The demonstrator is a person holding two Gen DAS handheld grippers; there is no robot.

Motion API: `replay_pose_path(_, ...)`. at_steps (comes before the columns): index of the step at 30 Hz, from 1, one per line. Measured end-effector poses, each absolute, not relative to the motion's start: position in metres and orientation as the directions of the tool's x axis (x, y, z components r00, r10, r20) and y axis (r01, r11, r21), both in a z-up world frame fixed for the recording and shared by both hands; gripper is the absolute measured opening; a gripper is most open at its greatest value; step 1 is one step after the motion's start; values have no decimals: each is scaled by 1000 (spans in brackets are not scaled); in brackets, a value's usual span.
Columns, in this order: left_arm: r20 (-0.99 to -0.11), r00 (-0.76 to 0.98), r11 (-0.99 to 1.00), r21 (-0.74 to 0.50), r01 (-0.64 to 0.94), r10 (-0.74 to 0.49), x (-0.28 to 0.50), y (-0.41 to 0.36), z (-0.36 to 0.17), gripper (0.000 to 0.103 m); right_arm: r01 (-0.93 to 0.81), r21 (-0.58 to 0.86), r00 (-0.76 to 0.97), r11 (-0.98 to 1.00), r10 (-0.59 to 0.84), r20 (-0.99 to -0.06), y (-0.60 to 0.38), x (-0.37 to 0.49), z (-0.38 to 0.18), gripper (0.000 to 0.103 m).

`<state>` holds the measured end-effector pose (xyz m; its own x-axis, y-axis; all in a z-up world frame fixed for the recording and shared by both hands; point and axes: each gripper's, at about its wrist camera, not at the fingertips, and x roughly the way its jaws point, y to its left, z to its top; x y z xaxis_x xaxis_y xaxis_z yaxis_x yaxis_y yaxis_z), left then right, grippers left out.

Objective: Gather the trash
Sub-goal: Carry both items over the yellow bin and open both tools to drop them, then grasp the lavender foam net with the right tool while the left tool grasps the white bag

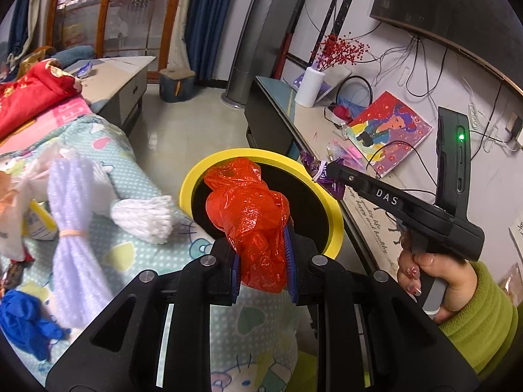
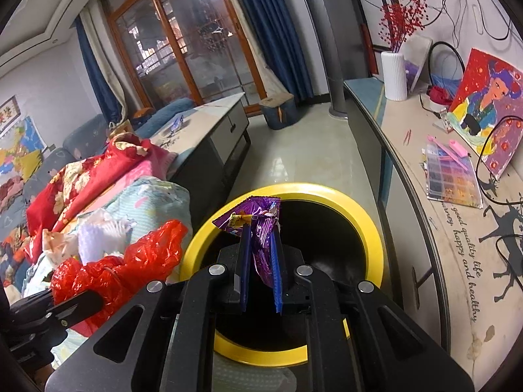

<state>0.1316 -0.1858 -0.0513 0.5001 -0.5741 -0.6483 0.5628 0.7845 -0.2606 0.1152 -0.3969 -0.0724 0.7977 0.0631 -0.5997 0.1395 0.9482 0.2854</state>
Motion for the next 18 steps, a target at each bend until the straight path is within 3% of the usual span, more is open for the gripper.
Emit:
replay_pose_path(4, -648, 496, 779, -258, 572, -578, 139, -195, -58, 20, 144, 293, 784, 945, 72, -616, -404, 121, -81, 12)
replay_pose_path(5, -648, 493, 777, -261, 574, -581, 141, -197, -61, 37, 150, 291, 781, 945, 68, -621, -405, 123, -83, 12)
replay_pose_path(7, -649, 495, 781, -263, 567, -578, 146, -199, -65, 61, 166, 290, 773, 942, 58, -632, -409, 126, -88, 18)
replay_pose_path(8, -645, 503, 784, -261, 563, -576, 147, -199, -66, 65, 175, 286, 770, 942, 50, -636, -410, 127, -90, 24)
replay_pose_path(9, -641, 507, 784, -258, 565, -576, 147, -197, -66, 66, 180, 280, 769, 943, 43, -638, -410, 127, -91, 35)
replay_pose_path(10, -638, 511, 785, -256, 564, -576, 146, -196, -65, 69, 190, 273, 770, 943, 29, -638, -411, 126, -93, 38)
replay_pose_path(13, -611, 550, 797, -246, 551, -569, 141, -185, -57, 84, 198, 264, 773, 944, 15, -634, -412, 123, -93, 39)
replay_pose_path(18, -578, 624, 838, -227, 497, -526, 138, -164, -43, 87, 177, 247, 792, 953, 11, -611, -401, 117, -83, 39)
